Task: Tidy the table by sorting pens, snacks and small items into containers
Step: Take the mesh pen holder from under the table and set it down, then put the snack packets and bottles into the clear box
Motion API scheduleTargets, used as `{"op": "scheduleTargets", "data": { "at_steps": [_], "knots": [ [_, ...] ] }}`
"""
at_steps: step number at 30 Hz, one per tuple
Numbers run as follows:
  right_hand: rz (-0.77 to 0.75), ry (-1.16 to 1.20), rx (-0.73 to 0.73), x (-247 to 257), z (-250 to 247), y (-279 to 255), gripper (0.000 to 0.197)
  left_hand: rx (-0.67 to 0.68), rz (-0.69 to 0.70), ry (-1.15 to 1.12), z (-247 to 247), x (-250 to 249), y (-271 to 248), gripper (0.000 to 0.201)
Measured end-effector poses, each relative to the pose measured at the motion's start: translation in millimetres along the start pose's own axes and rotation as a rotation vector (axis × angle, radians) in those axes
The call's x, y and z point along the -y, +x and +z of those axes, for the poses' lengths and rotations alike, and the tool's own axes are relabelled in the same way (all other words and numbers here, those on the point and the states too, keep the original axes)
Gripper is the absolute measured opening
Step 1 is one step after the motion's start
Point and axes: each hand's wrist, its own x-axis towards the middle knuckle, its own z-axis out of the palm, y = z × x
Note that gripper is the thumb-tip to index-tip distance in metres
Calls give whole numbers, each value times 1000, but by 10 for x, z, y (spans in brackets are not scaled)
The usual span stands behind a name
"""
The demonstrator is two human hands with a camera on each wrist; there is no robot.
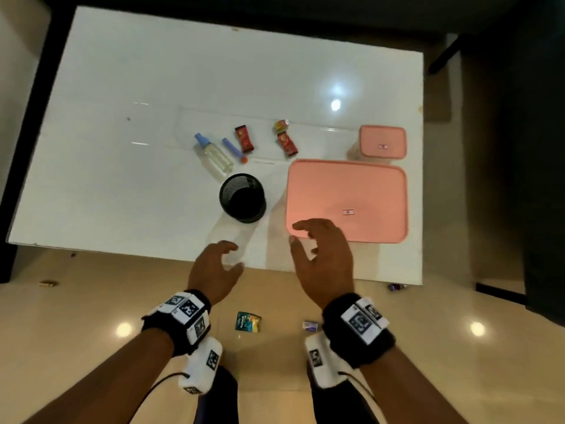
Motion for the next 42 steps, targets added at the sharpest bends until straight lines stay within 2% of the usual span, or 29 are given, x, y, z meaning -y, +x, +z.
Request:
{"op": "scheduleTargets", "data": {
  "at_steps": [3,6,8,10,12,14,16,19,25,28,35,42],
  "knots": [
    [-85,-182,85,-283,-479,342,37,47,53,-145,349,-452,-166,54],
    [-115,-372,325,-454,-773,858,68,45,-3,-360,613,-848,-144,79],
    [-149,-491,487,-457,-783,1177,85,6,-25,-463,687,-1022,-73,101],
    [-193,-604,649,-419,-711,1455,98,-51,-39,-491,719,-1166,-1,113],
    [-247,-733,765,-353,-593,1646,105,-89,-75,-508,738,-1217,71,117],
    [-306,-839,812,-282,-462,1761,108,-110,-113,-566,727,-1243,150,120],
    [-354,-881,854,-199,-355,1822,108,-134,-126,-558,678,-1290,210,111],
    [-387,-924,895,-128,-270,1892,108,-184,-143,-514,631,-1375,282,81],
    [-381,-918,883,-75,-211,1943,104,-236,-140,-466,640,-1475,260,62],
    [-392,-904,849,-80,-208,1918,97,-241,-131,-433,628,-1513,233,58],
    [-404,-862,848,-98,-287,1860,106,-215,-135,-358,644,-1523,155,58],
    [-427,-833,816,-54,-304,1859,100,-178,-163,-385,596,-1562,236,58]
  ]
}}
